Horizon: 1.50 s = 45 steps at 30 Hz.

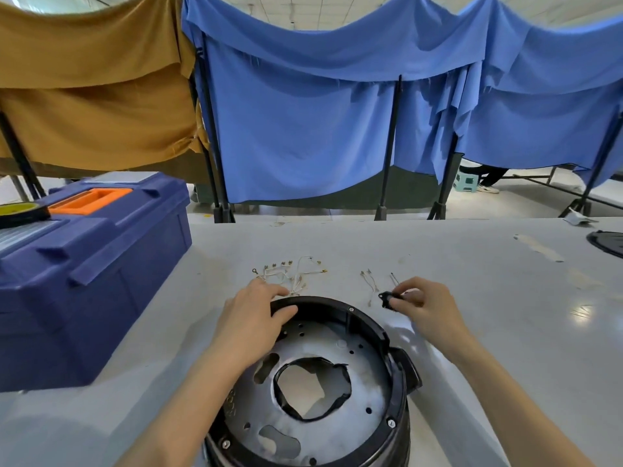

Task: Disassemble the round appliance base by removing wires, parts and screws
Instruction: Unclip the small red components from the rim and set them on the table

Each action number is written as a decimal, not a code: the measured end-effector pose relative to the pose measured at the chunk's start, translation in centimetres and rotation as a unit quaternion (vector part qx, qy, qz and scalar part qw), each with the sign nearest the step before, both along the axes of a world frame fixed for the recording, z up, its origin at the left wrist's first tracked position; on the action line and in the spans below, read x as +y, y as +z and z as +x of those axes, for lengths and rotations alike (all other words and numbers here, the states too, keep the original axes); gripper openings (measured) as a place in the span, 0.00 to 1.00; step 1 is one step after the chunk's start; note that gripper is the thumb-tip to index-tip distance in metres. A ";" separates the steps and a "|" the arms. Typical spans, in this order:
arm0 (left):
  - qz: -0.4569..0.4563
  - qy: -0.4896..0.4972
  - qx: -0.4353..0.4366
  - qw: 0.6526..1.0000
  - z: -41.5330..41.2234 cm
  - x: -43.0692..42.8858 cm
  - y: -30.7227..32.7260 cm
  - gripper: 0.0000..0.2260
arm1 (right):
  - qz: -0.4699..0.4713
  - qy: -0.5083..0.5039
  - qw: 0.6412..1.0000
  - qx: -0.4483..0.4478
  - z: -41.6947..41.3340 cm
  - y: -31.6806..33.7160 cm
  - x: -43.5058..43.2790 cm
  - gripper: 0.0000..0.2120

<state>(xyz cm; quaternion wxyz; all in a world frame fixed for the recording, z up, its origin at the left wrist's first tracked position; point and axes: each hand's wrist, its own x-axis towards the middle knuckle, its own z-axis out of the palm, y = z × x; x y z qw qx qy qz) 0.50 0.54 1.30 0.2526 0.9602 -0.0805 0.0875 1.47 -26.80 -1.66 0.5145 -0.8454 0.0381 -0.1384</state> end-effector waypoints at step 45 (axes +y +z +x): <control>-0.255 -0.012 0.047 0.966 -0.8 1.5 -1.0 0.11 | -0.169 0.132 0.977 -0.007 -0.5 2.8 5.3 0.06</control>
